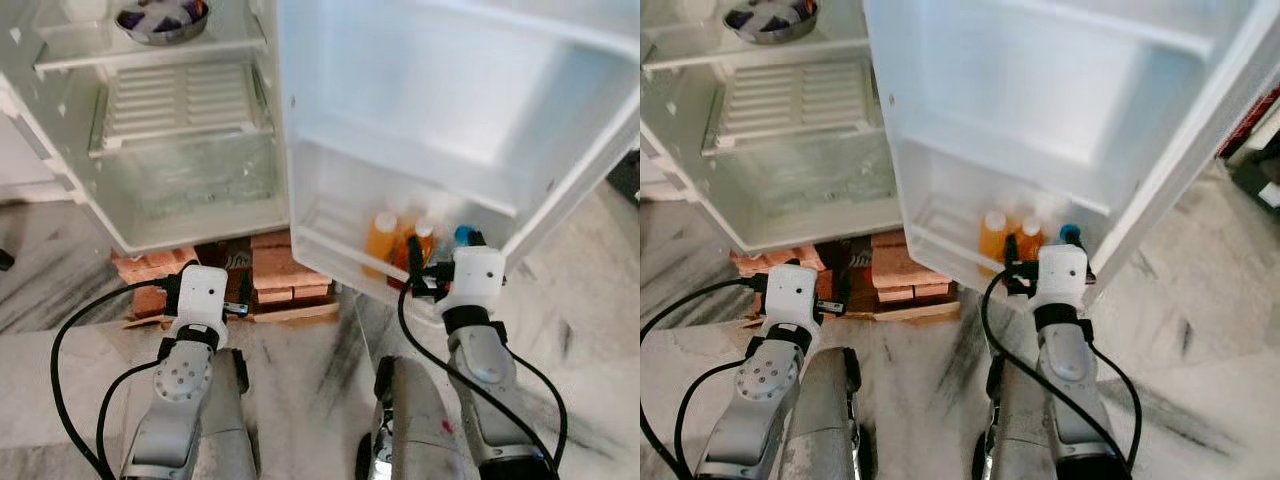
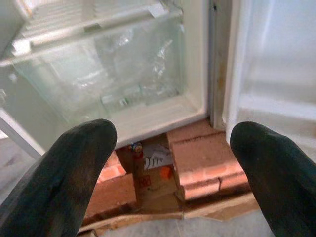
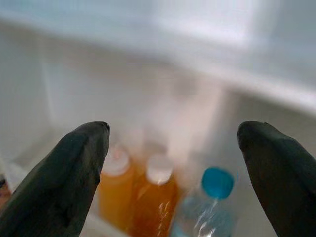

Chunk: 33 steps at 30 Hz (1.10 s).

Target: Restocking fridge

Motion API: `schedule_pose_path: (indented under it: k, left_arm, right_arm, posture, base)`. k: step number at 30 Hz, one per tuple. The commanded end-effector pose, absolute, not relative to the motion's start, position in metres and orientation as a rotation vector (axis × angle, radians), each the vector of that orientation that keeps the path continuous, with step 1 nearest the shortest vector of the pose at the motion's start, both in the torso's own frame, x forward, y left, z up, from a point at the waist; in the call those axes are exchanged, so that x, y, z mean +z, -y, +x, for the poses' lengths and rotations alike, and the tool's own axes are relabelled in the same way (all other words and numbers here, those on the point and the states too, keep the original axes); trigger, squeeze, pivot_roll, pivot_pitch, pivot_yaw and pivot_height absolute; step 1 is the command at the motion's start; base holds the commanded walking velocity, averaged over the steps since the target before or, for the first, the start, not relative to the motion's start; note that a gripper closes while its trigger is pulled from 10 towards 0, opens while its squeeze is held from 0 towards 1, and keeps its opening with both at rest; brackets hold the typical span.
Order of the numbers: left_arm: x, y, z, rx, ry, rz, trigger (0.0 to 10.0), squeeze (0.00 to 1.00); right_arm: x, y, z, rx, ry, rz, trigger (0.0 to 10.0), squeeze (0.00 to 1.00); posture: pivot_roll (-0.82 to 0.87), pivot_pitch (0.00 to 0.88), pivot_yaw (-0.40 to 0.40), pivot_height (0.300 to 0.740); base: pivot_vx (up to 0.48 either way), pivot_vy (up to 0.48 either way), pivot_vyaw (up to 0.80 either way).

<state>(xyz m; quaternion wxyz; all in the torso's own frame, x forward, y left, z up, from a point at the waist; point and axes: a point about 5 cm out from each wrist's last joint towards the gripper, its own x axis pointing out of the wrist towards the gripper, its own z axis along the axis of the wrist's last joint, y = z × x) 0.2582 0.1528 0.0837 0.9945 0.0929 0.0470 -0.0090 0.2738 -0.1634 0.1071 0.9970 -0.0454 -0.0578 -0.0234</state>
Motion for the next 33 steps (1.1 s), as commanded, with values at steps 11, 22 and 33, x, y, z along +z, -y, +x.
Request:
schedule_pose_path:
  k: [11, 22, 33]
  left_arm:
    - [0.073, -0.149, 0.253, -0.036, -0.125, 0.192, 10.0, 0.00]
    - [0.070, -0.145, 0.253, -0.070, -0.133, 0.189, 10.0, 0.00]
    - [0.068, -0.142, 0.255, -0.076, -0.140, 0.194, 10.0, 0.00]
  right_arm:
    - [0.084, 0.187, 0.224, -0.060, -0.038, -0.094, 10.0, 0.00]
    - [0.081, 0.182, 0.187, 0.114, -0.111, -0.036, 10.0, 0.00]
    - [0.095, 0.174, 0.195, 0.235, -0.078, 0.015, 10.0, 0.00]
  posture:
    - [0.13, 0.080, -0.055, 0.687]
    - [0.11, 0.078, -0.046, 0.740]
    - [0.11, 0.061, -0.043, 0.740]
  base:
    - [0.000, 0.000, 0.00]
    - [0.000, 0.000, 0.00]
    - [0.000, 0.000, 0.00]
